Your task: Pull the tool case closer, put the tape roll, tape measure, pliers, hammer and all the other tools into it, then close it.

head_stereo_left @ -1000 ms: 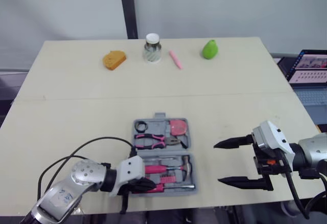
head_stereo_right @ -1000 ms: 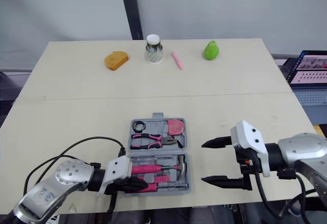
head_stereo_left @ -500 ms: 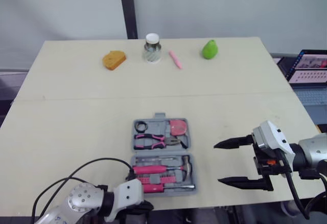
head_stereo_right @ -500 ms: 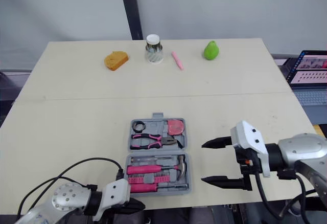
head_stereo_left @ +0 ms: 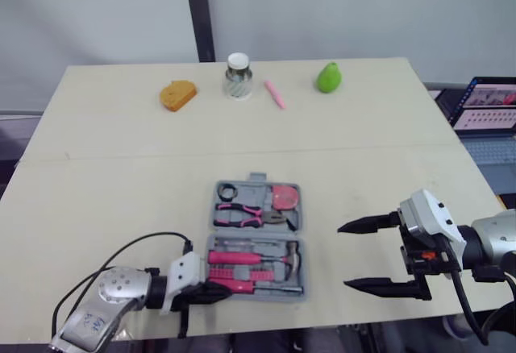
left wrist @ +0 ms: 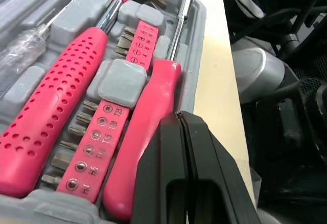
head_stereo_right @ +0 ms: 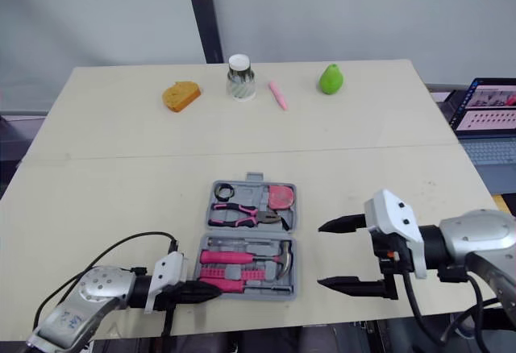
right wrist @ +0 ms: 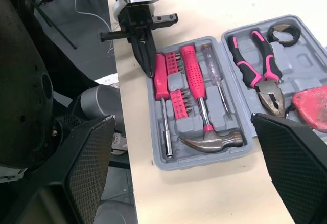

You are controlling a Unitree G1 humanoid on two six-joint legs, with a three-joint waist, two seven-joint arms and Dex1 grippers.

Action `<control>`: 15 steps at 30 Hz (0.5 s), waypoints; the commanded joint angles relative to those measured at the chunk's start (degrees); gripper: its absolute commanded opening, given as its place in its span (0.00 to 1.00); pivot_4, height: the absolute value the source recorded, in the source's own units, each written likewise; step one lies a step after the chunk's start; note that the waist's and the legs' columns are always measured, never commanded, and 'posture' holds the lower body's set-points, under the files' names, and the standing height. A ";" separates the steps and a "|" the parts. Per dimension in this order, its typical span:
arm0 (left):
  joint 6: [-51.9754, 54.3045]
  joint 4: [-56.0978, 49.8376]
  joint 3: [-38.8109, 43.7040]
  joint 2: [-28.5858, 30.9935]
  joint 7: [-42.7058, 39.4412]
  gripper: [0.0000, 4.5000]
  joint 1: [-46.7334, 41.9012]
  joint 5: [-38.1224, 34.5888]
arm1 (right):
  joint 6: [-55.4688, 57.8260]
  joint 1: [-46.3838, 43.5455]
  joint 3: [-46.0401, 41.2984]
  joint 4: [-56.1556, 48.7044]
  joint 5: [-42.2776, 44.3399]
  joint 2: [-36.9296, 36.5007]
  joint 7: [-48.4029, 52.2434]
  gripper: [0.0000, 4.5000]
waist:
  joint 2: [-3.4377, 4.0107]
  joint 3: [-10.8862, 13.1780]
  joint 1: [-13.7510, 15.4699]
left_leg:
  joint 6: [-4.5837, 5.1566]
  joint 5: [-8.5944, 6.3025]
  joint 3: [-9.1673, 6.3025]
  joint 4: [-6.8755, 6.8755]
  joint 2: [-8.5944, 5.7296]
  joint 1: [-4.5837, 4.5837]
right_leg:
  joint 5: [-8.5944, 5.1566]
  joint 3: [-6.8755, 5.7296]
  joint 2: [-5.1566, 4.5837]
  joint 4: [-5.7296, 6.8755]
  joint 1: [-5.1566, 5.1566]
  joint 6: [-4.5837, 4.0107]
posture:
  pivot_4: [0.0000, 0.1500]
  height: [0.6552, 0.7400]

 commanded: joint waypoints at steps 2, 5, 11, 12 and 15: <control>2.16 -2.06 0.48 -0.36 0.45 0.01 -0.12 -0.52 | -0.56 -0.63 -0.60 -1.01 0.66 0.44 -0.29 1.00 | 0.00 0.00 -0.02 | 0.00 0.00 0.00 0.01 0.00 0.01 | 0.00 0.00 0.00 -0.01 0.00 0.00 | 1.00 1.00; 3.50 -4.39 -0.56 -0.70 1.02 0.01 0.56 -0.23 | -0.53 -0.34 -0.95 -1.07 0.67 0.23 -0.07 1.00 | 0.00 0.00 0.07 | 0.00 0.00 -0.01 0.02 0.00 0.00 | 0.00 0.01 0.00 -0.01 0.00 0.00 | 1.00 1.00; 5.11 -5.48 -0.38 -1.97 1.17 0.01 0.74 -1.32 | -0.47 0.00 -1.17 -1.23 0.67 0.25 -0.21 1.00 | -0.01 0.01 0.02 | -0.01 -0.01 -0.01 0.02 0.00 -0.01 | 0.00 0.00 0.00 -0.01 0.00 0.00 | 1.00 1.00; 5.66 -5.91 -0.22 -2.29 1.17 0.01 0.62 -1.89 | -0.52 -0.01 -1.10 -1.22 0.59 0.26 -0.24 1.00 | -0.01 0.01 0.02 | -0.01 -0.01 -0.01 0.02 0.00 0.00 | 0.00 0.01 0.00 -0.01 0.00 0.00 | 1.00 1.00; 8.90 -8.14 0.43 -3.00 2.28 0.01 -0.95 -3.07 | -0.63 -0.05 -0.97 -1.21 0.48 0.39 -0.38 1.00 | -0.02 0.01 0.08 | -0.01 -0.01 -0.01 0.02 0.00 -0.01 | 0.00 0.01 0.00 -0.02 0.00 0.00 | 1.00 1.00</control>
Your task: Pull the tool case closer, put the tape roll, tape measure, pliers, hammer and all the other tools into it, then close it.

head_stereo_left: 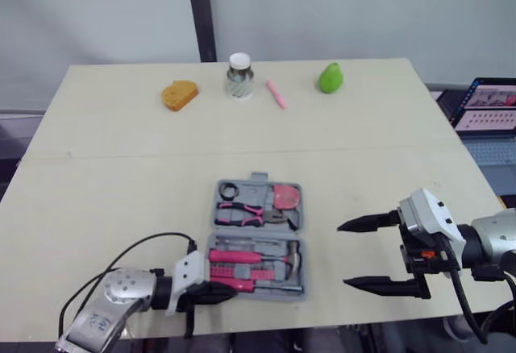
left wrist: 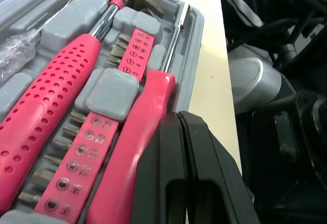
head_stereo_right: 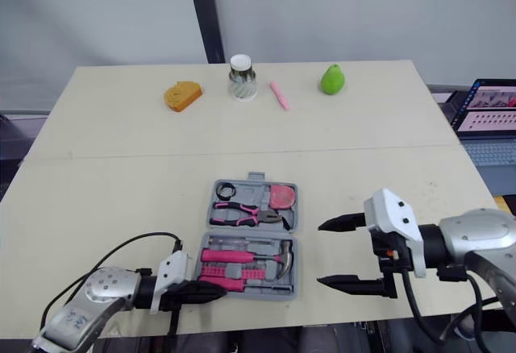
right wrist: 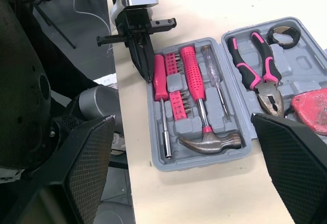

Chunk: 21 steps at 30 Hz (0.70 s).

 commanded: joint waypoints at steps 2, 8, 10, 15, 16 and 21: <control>3.54 -4.66 1.11 -0.57 1.24 0.01 -1.91 -2.25 | -0.65 -0.27 -0.95 -1.18 0.48 0.41 -0.32 1.00 | -0.01 0.00 0.09 | 0.00 0.00 -0.01 0.01 0.00 0.00 | 0.00 0.00 0.00 0.01 0.00 0.00 | 1.00 1.00; 6.61 -6.21 1.03 -0.24 1.62 0.01 -3.46 -2.38 | -0.67 -0.18 -0.95 -1.24 0.54 0.58 -0.53 1.00 | -0.01 0.00 -0.01 | 0.00 0.00 0.00 0.00 0.00 0.00 | 0.00 0.00 0.01 0.01 0.00 0.01 | 1.00 1.00; 7.21 -6.56 0.80 0.11 1.27 0.01 -3.46 -2.35 | -0.64 0.05 -1.08 -1.39 0.57 0.57 -0.60 1.00 | -0.01 0.00 -0.02 | 0.00 0.00 0.00 0.00 0.00 0.00 | 0.00 0.00 0.01 0.01 0.00 0.01 | 1.00 1.00; 7.26 -6.36 0.00 0.97 1.02 0.01 -3.36 -0.76 | -0.53 0.19 -1.27 -1.46 0.74 0.51 -0.79 1.00 | -0.01 0.00 0.02 | 0.00 0.00 0.00 0.00 0.00 0.00 | 0.00 0.00 0.01 -0.01 0.00 0.00 | 1.00 1.00; 7.04 -6.09 -0.24 1.12 1.17 0.01 -3.37 -0.14 | -0.54 0.20 -1.26 -1.46 0.73 0.50 -0.81 1.00 | -0.01 0.00 0.04 | 0.00 0.00 0.00 0.00 0.00 0.00 | 0.00 0.00 0.01 -0.01 0.00 0.00 | 1.00 1.00; 6.59 -5.54 -0.89 1.07 1.60 0.01 -3.36 1.27 | -0.46 0.08 -1.23 -1.46 0.83 0.47 -0.97 1.00 | -0.01 0.00 -0.01 | -0.01 0.00 0.00 0.00 0.00 0.00 | 0.00 0.00 0.01 -0.02 0.00 0.00 | 1.00 1.00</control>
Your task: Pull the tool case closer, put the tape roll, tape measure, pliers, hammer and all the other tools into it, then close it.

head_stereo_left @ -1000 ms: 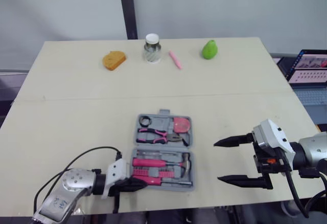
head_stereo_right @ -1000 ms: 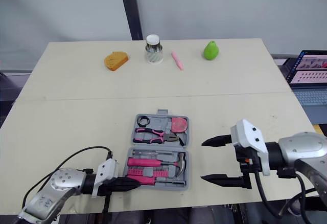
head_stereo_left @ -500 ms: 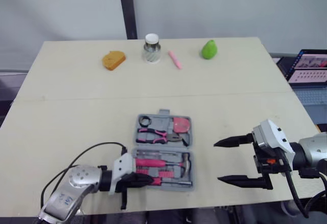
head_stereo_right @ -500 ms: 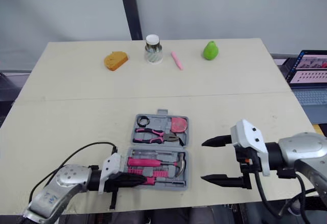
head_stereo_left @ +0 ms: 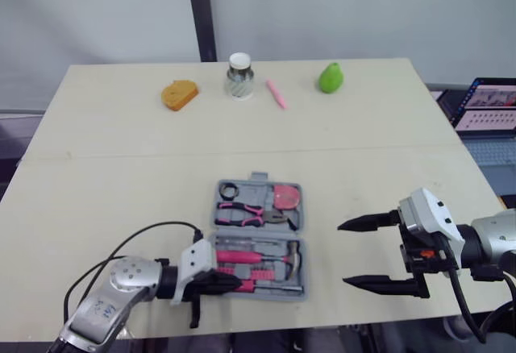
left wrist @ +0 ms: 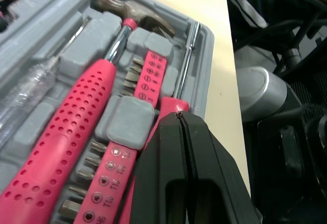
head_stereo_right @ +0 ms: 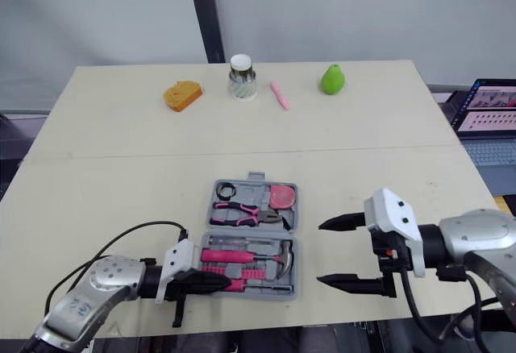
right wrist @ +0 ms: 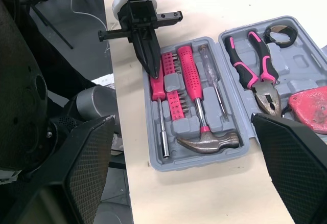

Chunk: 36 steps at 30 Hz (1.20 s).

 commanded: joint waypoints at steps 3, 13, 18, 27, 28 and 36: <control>-0.12 -1.72 -0.81 -0.08 0.51 0.01 0.16 0.84 | -0.41 -0.19 -1.20 -1.43 0.91 0.35 -0.23 1.00 | 0.00 0.00 0.02 | 0.00 0.00 0.00 0.00 0.00 0.00 | 0.00 0.00 0.00 0.00 0.00 0.00 | 1.00 1.00; 3.17 -3.25 -2.46 0.28 2.09 0.01 -1.01 2.45 | -0.39 -0.45 -1.00 -1.31 0.88 0.26 -0.31 1.00 | 0.00 0.00 0.01 | 0.00 0.00 0.00 0.00 0.00 0.00 | 0.00 0.00 0.00 0.00 0.00 0.00 | 1.00 1.00; 3.20 -3.05 -3.49 1.11 1.84 0.01 -1.45 3.93 | -0.46 -0.28 -1.37 -1.42 0.79 0.18 -0.30 1.00 | 0.00 0.00 0.01 | 0.00 0.00 0.00 0.00 0.00 0.00 | 0.00 0.00 0.00 -0.02 0.00 0.00 | 1.00 1.00; -0.37 -0.27 -6.29 2.05 1.79 0.01 -1.39 8.41 | -0.32 -0.31 -1.83 -1.65 0.94 0.02 -0.54 1.00 | 0.01 0.00 0.04 | 0.00 0.00 0.00 0.00 0.00 0.01 | 0.00 0.01 0.00 -0.06 0.00 0.00 | 1.00 1.00; -1.76 0.38 -6.98 2.30 1.57 0.01 -1.22 9.34 | -0.31 -0.32 -1.89 -1.65 0.92 -0.04 -0.51 1.00 | 0.01 -0.01 0.03 | 0.00 0.00 0.00 0.00 0.00 0.01 | 0.00 0.01 0.00 -0.06 0.00 0.00 | 1.00 1.00; -9.22 6.21 -9.38 2.16 2.26 0.01 0.82 13.27 | -0.27 -0.32 -2.07 -1.76 0.79 -0.06 -0.83 1.00 | 0.09 -0.09 0.04 | 0.01 -0.01 0.00 0.00 0.00 0.03 | 0.00 0.01 -0.01 -0.13 0.02 0.00 | 1.00 1.00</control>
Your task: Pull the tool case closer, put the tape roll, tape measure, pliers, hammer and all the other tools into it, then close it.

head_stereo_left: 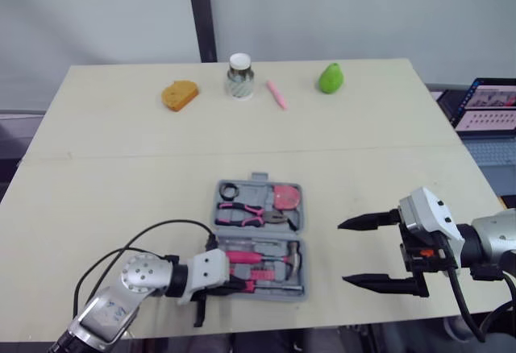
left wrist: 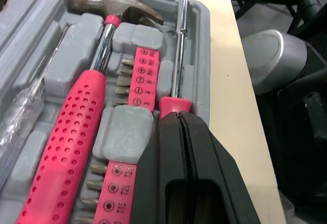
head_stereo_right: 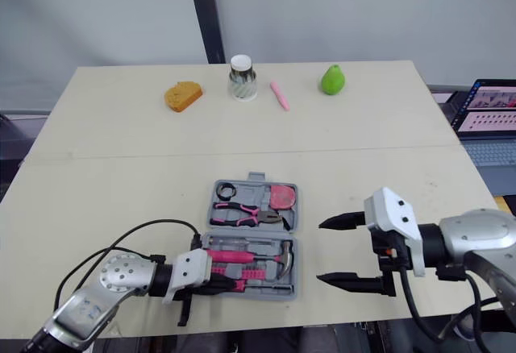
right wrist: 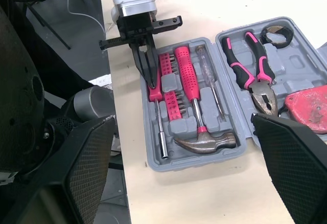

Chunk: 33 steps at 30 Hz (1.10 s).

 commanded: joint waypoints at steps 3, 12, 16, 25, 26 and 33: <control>-2.66 8.32 -3.53 0.10 0.86 0.01 2.72 4.93 | -0.31 -0.37 -1.86 -1.67 0.73 -0.02 -0.46 1.00 | 0.16 -0.15 0.06 | 0.02 -0.01 0.00 0.00 0.00 0.04 | 0.00 0.00 -0.01 -0.03 0.04 0.00 | 1.00 1.00; -10.82 18.58 -5.63 -0.77 1.80 0.01 1.84 7.62 | -0.57 -0.03 -1.77 -1.72 0.43 0.25 -1.02 1.00 | 1.00 -1.10 0.07 | 0.04 -0.03 0.00 -0.05 -0.01 0.15 | 0.00 0.00 -0.01 -0.14 0.16 0.00 | 1.00 1.00; -11.40 17.47 -2.50 -2.40 -0.41 0.01 2.86 0.12 | -0.81 0.49 -1.32 -1.79 0.42 0.94 -1.47 1.00 | 1.21 -1.35 0.01 | 0.05 -0.04 0.00 -0.08 -0.01 0.18 | 0.00 0.00 -0.01 -0.15 0.18 0.00 | 1.00 1.00; 5.99 3.81 16.84 2.43 -0.58 0.01 -0.09 -21.77 | -4.19 -0.31 3.19 7.03 -5.11 8.55 -4.97 1.00 | 0.38 -0.84 -0.25 | -0.04 0.01 -0.01 -0.15 0.09 0.06 | -0.01 -0.03 0.08 -0.04 -0.02 -0.01 | 1.00 1.00; 9.40 1.88 19.78 3.62 0.80 0.01 -1.44 -23.90 | -5.37 0.00 3.83 9.12 -6.73 9.65 -5.25 1.00 | 0.38 -0.79 -0.09 | -0.03 0.00 0.00 -0.14 0.07 0.04 | 0.00 0.00 0.07 -0.02 -0.01 -0.01 | 1.00 1.00; 13.20 5.25 29.31 7.08 5.33 0.01 -2.00 -20.76 | -11.76 -2.20 5.70 22.21 -14.52 19.38 -11.82 1.00 | 0.26 -0.48 -0.76 | -0.01 -0.02 0.17 -0.19 0.00 0.05 | 0.03 -0.01 0.04 0.07 0.00 0.05 | 1.00 1.00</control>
